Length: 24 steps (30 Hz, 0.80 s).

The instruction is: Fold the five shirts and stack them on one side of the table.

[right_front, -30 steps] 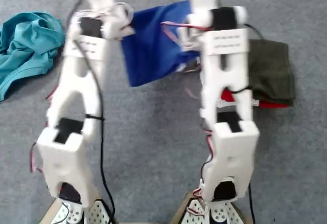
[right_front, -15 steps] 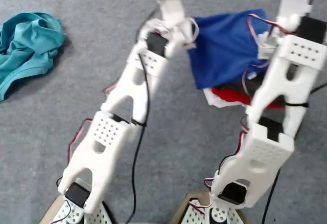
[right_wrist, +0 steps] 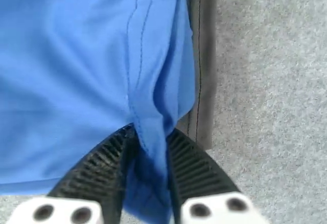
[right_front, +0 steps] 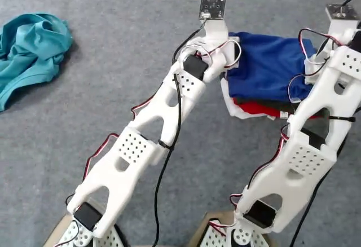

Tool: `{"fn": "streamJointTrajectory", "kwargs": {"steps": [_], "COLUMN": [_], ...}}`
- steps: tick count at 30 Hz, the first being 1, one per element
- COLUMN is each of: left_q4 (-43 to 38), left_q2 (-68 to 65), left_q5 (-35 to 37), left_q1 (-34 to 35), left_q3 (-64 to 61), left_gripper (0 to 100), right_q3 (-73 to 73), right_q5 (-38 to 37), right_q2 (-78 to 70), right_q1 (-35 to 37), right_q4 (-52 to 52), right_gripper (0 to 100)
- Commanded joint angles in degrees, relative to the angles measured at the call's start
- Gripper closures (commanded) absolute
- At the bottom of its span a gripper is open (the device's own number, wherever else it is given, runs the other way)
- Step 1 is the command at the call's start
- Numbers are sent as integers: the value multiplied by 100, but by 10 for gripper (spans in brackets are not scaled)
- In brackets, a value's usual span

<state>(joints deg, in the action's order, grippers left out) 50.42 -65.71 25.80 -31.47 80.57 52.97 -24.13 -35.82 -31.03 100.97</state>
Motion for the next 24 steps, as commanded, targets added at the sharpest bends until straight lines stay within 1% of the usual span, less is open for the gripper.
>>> {"fn": "streamJointTrajectory", "kwargs": {"steps": [1,4,6,8,10,12,14,16,18,21,24], "left_q4": [-88,-88,-88,-53,246,730,1152,1626,2145,3033,3833], "left_q2": [176,202,202,211,343,510,651,791,862,897,949], "left_q5": [527,905,941,932,932,932,844,501,193,-229,-730], "left_q1": [40,207,286,391,514,673,848,1051,1279,1895,2774], "left_q3": [145,189,198,207,444,699,901,1147,1376,1481,1481], "left_gripper": [856,827,827,827,827,827,827,827,830,882,938], "right_q3": [92,92,136,259,523,857,1200,1429,1429,1464,1446], "right_q5": [-44,-70,-35,-26,132,527,905,1116,1336,1653,1697], "right_q2": [84,84,84,84,84,84,75,48,66,84,180], "right_q1": [-105,-105,-79,-70,-70,-62,18,185,404,677,818], "right_q4": [-18,-18,-18,-18,-18,-18,-18,-18,0,0,18], "right_gripper": [786,668,648,659,685,744,860,993,952,985,984]}}
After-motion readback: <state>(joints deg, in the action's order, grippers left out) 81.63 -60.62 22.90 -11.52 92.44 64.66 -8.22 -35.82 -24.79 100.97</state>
